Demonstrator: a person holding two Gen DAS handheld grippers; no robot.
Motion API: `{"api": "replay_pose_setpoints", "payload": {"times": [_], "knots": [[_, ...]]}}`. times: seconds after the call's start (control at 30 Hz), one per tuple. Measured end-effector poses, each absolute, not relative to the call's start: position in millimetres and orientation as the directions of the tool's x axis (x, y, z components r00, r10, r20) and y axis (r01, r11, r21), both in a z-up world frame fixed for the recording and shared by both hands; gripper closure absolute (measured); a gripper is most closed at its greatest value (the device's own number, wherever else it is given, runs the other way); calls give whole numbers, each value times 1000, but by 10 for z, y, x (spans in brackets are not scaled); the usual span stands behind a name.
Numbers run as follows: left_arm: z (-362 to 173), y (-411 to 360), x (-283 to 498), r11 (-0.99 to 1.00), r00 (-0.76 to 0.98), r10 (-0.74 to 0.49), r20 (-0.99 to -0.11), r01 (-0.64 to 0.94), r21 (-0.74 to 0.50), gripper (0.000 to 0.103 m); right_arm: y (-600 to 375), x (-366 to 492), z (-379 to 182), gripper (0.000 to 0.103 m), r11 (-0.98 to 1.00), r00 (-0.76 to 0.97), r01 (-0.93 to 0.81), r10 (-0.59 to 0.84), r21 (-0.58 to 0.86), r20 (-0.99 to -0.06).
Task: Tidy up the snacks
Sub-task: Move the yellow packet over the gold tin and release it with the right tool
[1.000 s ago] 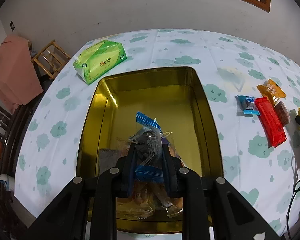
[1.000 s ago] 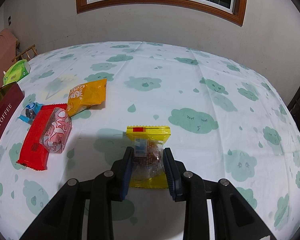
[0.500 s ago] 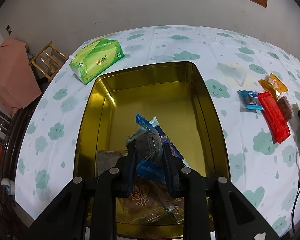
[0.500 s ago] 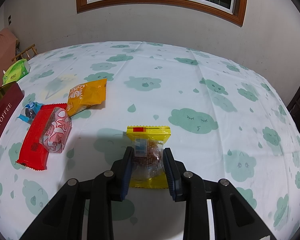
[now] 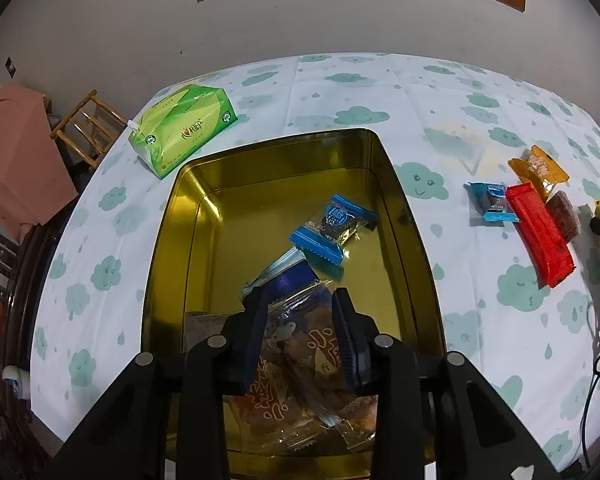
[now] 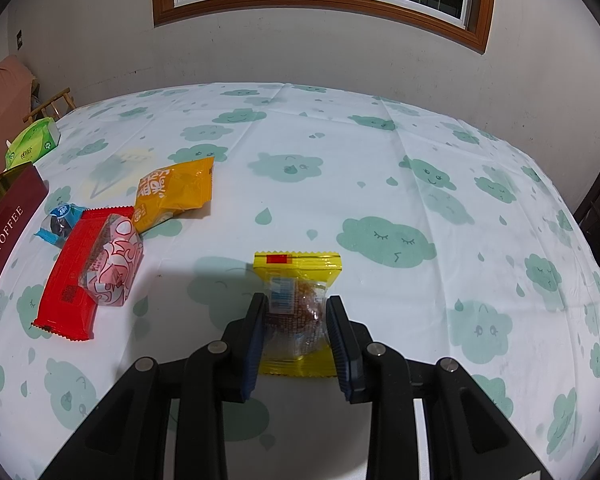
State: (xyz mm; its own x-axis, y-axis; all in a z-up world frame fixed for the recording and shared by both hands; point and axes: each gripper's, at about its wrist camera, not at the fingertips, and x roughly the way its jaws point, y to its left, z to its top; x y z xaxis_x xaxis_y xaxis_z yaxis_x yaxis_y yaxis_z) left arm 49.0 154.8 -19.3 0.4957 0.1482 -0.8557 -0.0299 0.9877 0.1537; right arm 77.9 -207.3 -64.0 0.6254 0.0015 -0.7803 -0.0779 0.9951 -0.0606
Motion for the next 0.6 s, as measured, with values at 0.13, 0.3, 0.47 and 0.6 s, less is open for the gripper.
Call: {"api": "replay_pose_setpoints", "payload": {"times": [0.13,0.3,0.47,0.6], "knots": [[-154,1531,457,987,501,149,-852,-28,156,66,-2091,779,-638,72,995,625,-78,2,-60,-780],[-108,1533,411,988,505,148,-850,-37,150,59,-2082,779,-639,72,995,625,-78,1,-62,-780],[-66,1521,369,988,511,149,-846,-41,149,51,-2072,777,-639,73,995,625,-77,-2,-64,-781],[-60,1521,344,989,510,144,-848,-48,140,45,-2074,778,-632,73,995,621,-69,-15,-73,-784]]}}
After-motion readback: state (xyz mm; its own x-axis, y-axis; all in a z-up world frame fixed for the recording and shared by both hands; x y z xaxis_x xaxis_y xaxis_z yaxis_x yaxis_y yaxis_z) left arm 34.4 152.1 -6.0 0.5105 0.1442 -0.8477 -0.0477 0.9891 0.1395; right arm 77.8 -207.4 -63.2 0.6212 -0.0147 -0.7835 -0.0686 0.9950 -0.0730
